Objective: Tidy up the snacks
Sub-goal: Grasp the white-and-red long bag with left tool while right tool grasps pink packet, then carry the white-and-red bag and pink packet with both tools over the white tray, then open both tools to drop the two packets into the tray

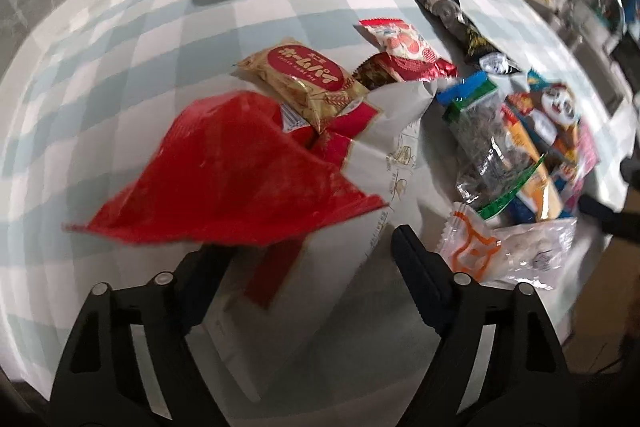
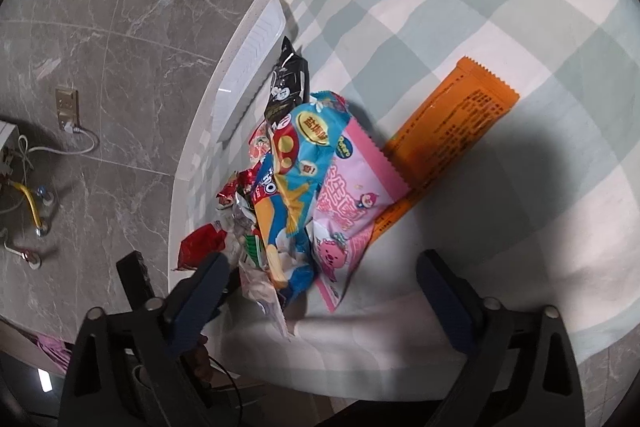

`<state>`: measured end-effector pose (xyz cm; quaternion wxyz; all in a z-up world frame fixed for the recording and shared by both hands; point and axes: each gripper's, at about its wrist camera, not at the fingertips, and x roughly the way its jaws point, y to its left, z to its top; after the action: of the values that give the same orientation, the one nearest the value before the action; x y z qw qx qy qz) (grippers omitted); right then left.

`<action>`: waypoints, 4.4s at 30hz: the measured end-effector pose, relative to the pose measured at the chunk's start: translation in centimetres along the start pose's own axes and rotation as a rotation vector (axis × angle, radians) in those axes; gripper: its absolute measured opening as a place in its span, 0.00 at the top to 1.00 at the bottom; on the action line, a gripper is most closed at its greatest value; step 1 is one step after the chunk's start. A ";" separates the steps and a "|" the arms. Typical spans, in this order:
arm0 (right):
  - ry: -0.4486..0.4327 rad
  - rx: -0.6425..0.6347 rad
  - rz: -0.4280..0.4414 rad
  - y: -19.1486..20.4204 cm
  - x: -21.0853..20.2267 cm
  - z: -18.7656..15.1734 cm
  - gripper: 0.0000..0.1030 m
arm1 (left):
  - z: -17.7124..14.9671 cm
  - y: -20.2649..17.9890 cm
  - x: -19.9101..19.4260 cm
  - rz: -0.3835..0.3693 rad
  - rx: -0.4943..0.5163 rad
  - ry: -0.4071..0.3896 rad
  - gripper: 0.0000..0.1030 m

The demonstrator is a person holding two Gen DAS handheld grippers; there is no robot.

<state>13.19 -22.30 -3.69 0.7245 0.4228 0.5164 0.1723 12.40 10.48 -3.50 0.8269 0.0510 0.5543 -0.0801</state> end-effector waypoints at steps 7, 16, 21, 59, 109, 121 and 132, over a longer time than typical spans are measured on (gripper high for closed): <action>0.022 0.053 0.016 0.1 1.7 -0.1 0.40 | 0.7 -0.2 0.0 -0.026 0.039 -0.008 0.45; 0.036 0.219 0.041 -1.4 2.9 0.6 0.62 | 0.8 -0.9 -0.4 -0.054 0.090 -0.013 0.66; 0.037 0.266 0.042 -2.1 2.9 0.6 0.73 | 0.7 -1.0 -0.4 -0.055 0.099 -0.012 0.67; 0.032 0.089 0.098 2.4 -1.2 1.2 0.83 | 1.6 1.5 -10.0 -0.575 -0.114 -0.097 0.81; 0.139 -0.173 -0.157 13.7 20.9 25.6 0.77 | 30.7 17.4 8.5 -0.416 -0.349 -0.052 0.79; 0.089 -0.219 -0.181 14.3 18.2 24.5 0.49 | 30.9 16.4 6.7 -0.292 -0.289 -0.132 0.58; -0.007 -0.270 -0.076 16.1 9.5 18.6 0.40 | 24.5 13.3 0.0 -0.308 -0.221 -0.164 0.58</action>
<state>36.66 -14.44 5.36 0.7828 0.3019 0.5015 0.2111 37.15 19.28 5.71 0.8479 -0.1321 0.4917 -0.1481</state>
